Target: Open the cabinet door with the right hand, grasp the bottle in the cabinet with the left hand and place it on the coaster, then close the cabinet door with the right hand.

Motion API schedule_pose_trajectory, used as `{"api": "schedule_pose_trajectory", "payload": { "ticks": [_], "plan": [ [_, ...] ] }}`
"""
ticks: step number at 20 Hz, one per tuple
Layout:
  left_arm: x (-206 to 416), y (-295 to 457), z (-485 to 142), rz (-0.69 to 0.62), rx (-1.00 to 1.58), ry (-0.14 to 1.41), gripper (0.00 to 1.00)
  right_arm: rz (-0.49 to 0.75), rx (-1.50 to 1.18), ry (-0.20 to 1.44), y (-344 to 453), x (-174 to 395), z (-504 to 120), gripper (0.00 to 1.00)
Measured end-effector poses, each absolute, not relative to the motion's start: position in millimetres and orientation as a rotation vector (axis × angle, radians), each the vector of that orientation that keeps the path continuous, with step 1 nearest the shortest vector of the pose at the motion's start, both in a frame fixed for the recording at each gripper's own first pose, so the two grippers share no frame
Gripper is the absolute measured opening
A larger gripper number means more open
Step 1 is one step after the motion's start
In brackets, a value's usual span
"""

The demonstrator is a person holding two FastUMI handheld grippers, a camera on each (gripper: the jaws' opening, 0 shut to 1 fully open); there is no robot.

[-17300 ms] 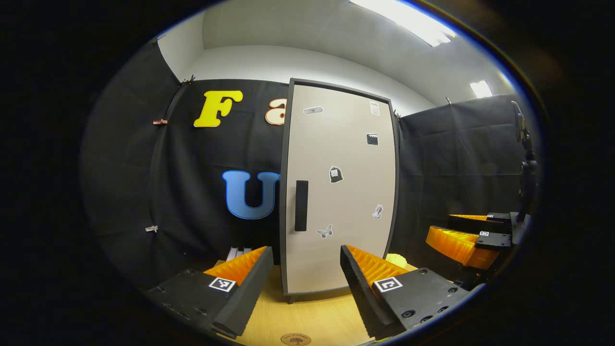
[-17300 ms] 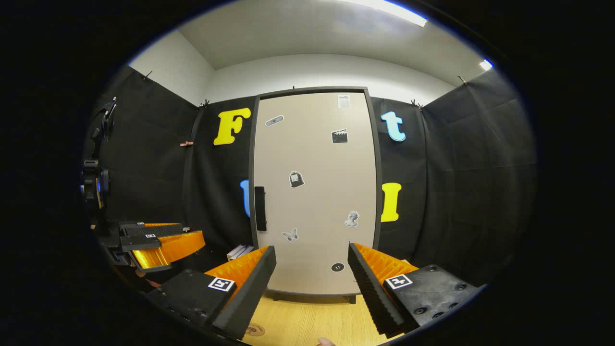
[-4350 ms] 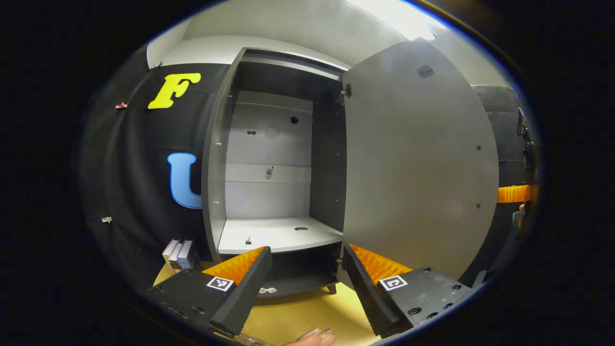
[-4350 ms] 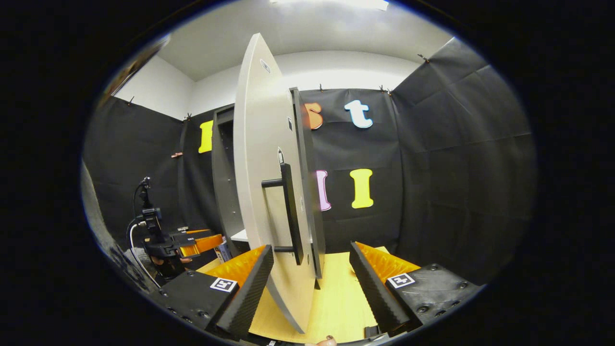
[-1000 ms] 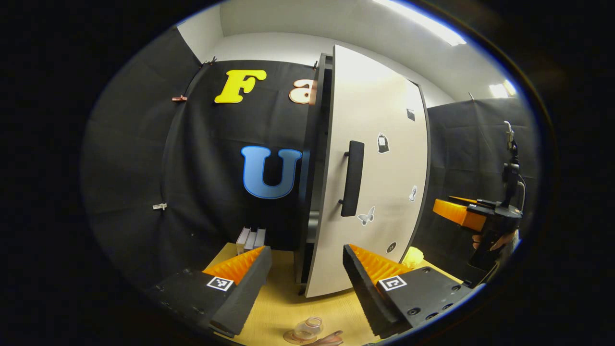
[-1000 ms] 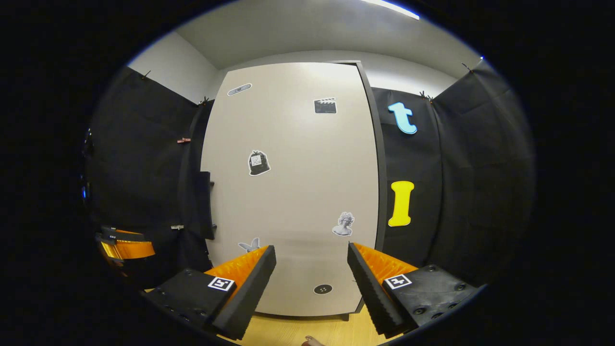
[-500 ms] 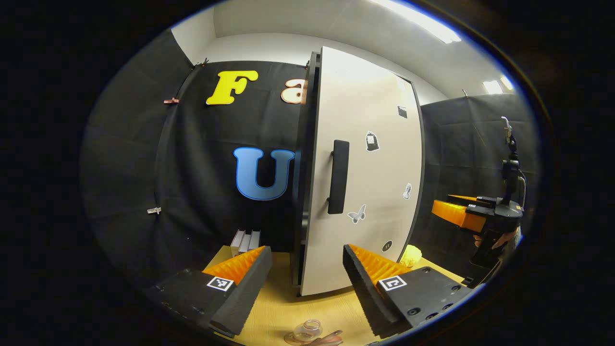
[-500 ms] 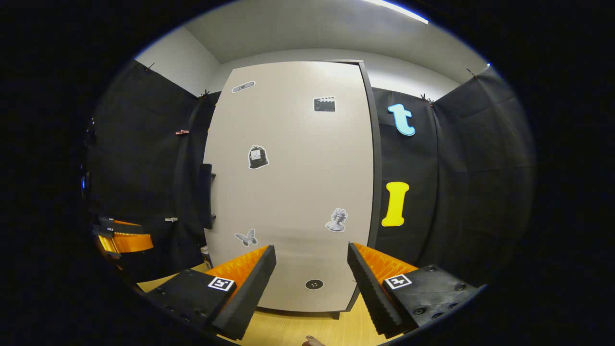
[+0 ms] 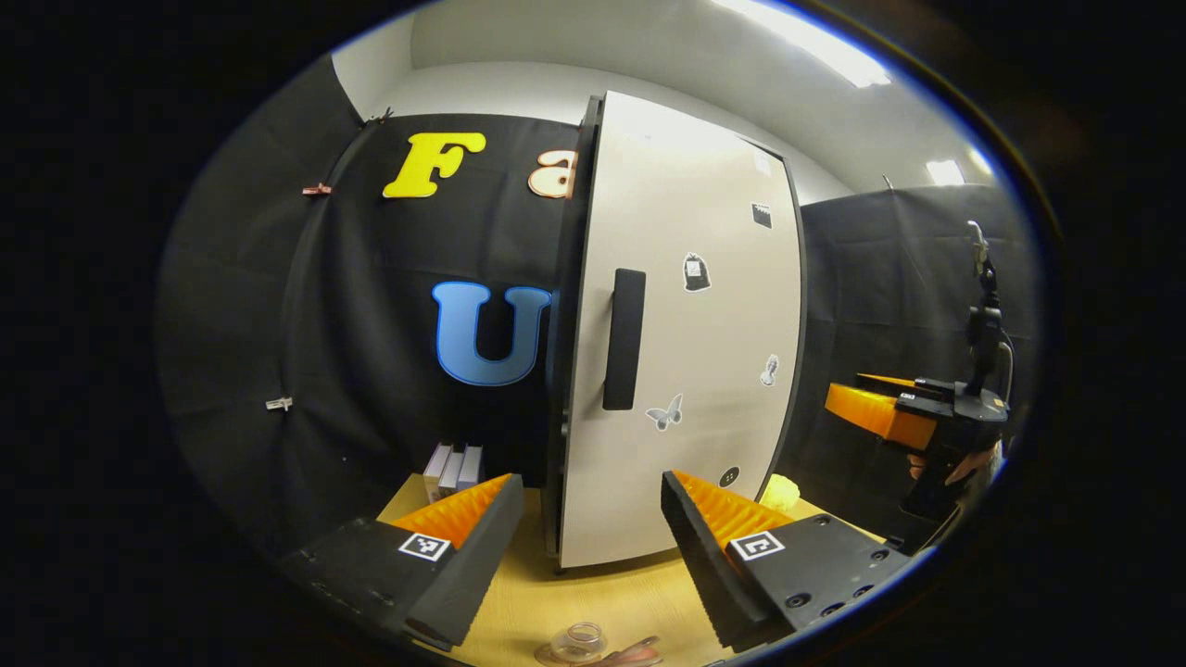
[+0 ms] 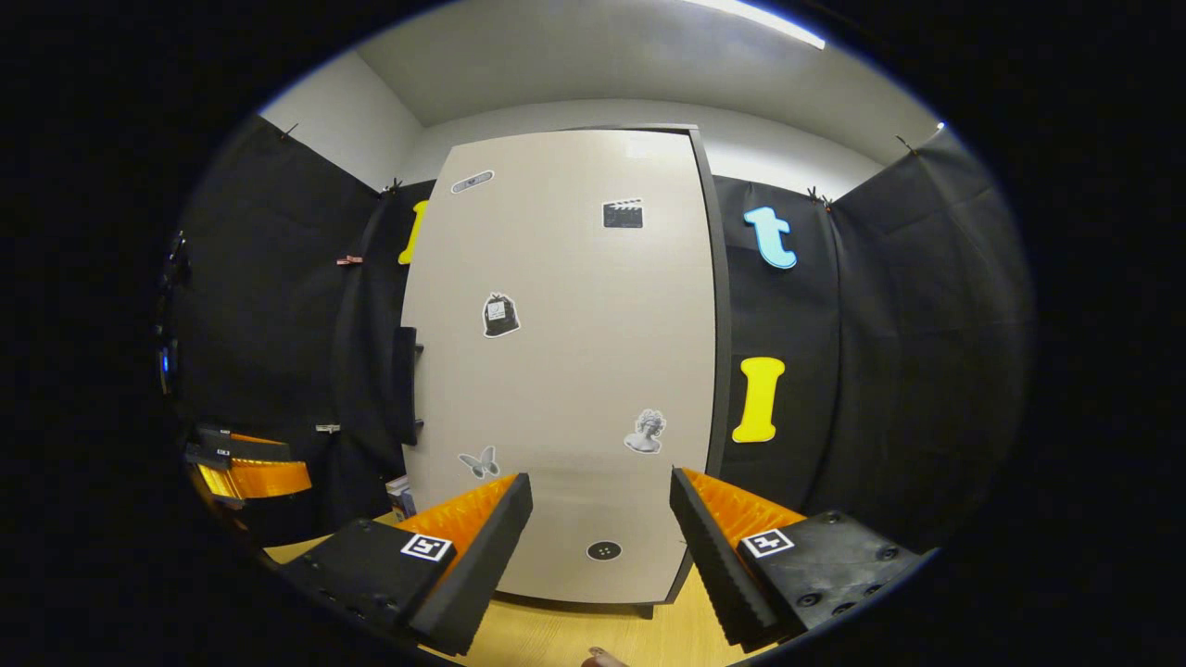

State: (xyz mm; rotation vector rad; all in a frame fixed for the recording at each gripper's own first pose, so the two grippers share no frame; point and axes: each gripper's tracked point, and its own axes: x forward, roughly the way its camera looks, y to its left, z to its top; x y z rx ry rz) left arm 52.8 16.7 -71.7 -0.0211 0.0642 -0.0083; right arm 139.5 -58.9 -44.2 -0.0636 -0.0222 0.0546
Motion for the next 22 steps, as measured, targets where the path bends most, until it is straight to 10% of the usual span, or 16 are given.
{"api": "schedule_pose_trajectory", "payload": {
  "ticks": [22],
  "plan": [
    [79,-7,-67,-0.082,0.027,0.036,0.94,0.106,-0.038,-0.021,-47,112,-37,0.97]
  ]
}}
